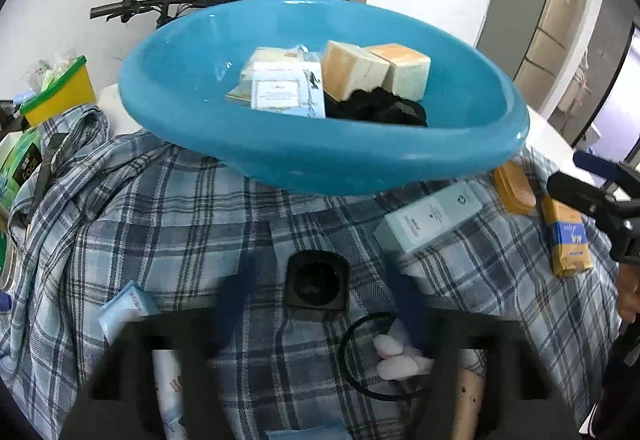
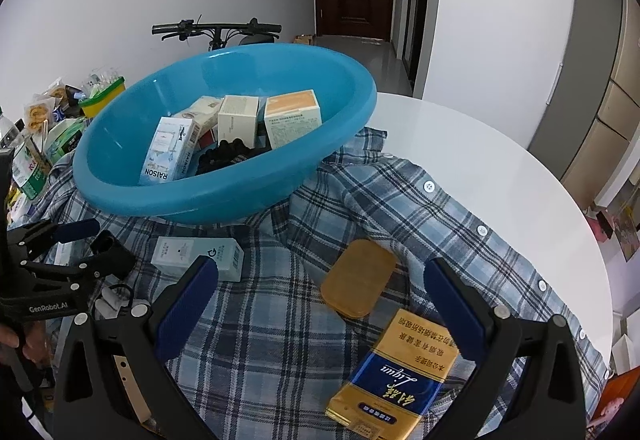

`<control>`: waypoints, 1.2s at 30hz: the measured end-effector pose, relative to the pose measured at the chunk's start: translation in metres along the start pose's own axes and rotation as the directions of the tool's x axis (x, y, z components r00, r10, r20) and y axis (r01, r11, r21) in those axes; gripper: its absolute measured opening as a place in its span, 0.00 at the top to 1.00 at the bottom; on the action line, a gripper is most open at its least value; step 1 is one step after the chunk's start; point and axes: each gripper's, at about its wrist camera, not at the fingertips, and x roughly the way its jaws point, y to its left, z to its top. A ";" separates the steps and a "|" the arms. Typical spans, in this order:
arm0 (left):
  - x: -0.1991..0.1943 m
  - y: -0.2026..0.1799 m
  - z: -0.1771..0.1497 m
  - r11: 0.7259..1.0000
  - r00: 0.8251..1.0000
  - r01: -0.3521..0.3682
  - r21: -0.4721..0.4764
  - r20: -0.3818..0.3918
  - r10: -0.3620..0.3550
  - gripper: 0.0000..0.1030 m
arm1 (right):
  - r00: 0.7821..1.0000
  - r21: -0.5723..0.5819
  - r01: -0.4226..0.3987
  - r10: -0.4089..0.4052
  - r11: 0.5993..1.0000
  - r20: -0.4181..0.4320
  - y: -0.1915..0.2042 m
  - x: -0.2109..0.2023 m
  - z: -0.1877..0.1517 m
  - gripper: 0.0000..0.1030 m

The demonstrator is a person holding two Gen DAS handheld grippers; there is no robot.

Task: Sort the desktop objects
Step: 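Grasp the small black cylindrical cap with the left tool and lift, then grasp the pale green GENLESE box with the right tool while the left tool holds the black cap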

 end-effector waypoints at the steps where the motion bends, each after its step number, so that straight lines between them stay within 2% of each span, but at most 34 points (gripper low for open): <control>1: 0.000 0.000 -0.001 1.000 1.000 -0.002 -0.002 0.005 0.002 0.68 | 1.000 -0.002 0.001 -0.001 1.000 -0.001 0.000 0.000 0.000 0.01; 7: -0.008 0.006 -0.002 0.999 1.000 0.009 -0.035 0.016 -0.008 0.68 | 1.000 -0.002 0.009 -0.009 1.000 -0.003 0.000 -0.001 0.000 0.01; 13: -0.024 0.014 -0.004 0.998 0.998 -0.044 -0.050 0.050 0.047 0.68 | 1.000 -0.018 0.003 -0.003 1.000 -0.015 0.011 -0.001 0.000 0.01; 16: -0.034 0.017 -0.006 0.996 0.994 -0.074 -0.051 0.078 0.077 0.68 | 0.999 -0.010 -0.024 0.024 1.000 -0.037 0.027 0.001 0.001 0.01; 21: -0.040 0.026 -0.011 0.995 0.994 -0.061 -0.078 0.085 0.068 0.68 | 0.996 -0.002 -0.057 0.057 0.998 -0.061 0.065 0.013 0.004 0.01; 28: -0.047 0.038 -0.018 0.994 0.993 -0.060 -0.096 0.096 0.069 0.68 | 0.994 -0.154 0.051 -0.066 0.987 -0.092 0.116 0.045 -0.002 0.01; 33: -0.051 0.046 -0.018 0.993 0.992 -0.058 -0.107 0.109 0.070 0.68 | 0.988 -0.110 0.075 -0.089 0.991 -0.126 0.112 0.065 -0.003 0.01; 36: -0.050 0.049 -0.018 0.992 0.992 -0.055 -0.114 0.105 0.067 0.68 | 0.986 -0.065 0.052 -0.061 0.997 -0.155 0.106 0.074 -0.003 0.01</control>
